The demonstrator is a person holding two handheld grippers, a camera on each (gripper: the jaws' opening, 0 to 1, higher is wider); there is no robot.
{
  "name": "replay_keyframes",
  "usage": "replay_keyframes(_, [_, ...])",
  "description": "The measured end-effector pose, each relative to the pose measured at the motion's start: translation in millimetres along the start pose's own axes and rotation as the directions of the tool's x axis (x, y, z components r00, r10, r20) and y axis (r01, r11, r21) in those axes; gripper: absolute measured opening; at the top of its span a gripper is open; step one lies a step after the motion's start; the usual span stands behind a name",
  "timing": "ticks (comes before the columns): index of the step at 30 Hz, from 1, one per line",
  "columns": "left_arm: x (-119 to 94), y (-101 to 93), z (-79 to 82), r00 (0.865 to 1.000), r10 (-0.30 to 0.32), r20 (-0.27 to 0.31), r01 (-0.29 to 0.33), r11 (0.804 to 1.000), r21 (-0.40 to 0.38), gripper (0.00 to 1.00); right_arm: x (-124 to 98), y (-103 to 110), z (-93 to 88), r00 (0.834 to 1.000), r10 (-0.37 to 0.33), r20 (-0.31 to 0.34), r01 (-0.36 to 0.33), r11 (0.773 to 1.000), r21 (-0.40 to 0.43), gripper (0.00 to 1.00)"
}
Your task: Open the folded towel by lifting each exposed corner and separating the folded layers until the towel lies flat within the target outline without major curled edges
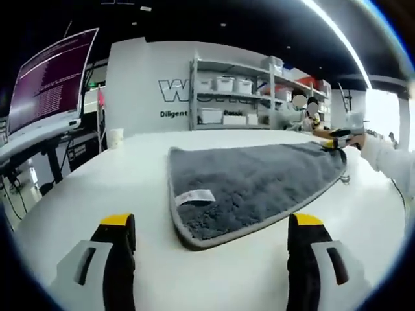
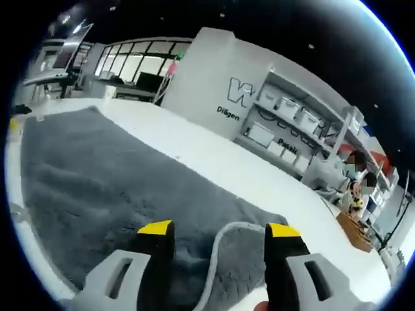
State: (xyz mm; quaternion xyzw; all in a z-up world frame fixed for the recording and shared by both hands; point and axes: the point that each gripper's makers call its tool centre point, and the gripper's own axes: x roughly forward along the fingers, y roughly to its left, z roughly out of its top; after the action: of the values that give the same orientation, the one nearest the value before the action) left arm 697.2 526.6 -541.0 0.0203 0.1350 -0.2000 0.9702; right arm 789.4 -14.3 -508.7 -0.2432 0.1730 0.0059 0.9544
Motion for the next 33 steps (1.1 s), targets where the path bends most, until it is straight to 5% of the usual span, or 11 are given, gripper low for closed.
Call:
replay_keyframes(13, [1, -9.8, 7.6, 0.998, -0.057, 0.039, 0.058, 0.998, -0.021, 0.99, 20, -10, -34.7, 0.993, -0.040, -0.107, 0.039, 0.999, -0.006, 0.33])
replay_keyframes(18, [0, -7.7, 5.6, 0.998, -0.047, 0.030, 0.048, 0.999, -0.024, 0.99, 14, -15, -40.4, 0.996, -0.011, -0.087, 0.012, 1.000, 0.016, 0.12])
replay_keyframes(22, [0, -7.3, 4.5, 0.999, -0.046, 0.026, 0.046, 0.999, -0.027, 0.99, 4, -22, -40.4, 0.998, -0.016, -0.055, 0.016, 1.000, 0.006, 0.01])
replay_keyframes(27, [0, -5.8, 3.2, 0.999, -0.038, 0.022, 0.038, 0.999, -0.031, 0.99, -16, -39, -42.1, 0.998, -0.054, -0.024, 0.055, 0.997, 0.047, 0.00])
replay_keyframes(33, [0, -5.4, 2.5, 0.999, -0.037, 0.021, 0.038, 0.999, -0.039, 0.99, -53, -64, -54.9, 0.992, -0.125, 0.017, 0.120, 0.976, 0.180, 0.00])
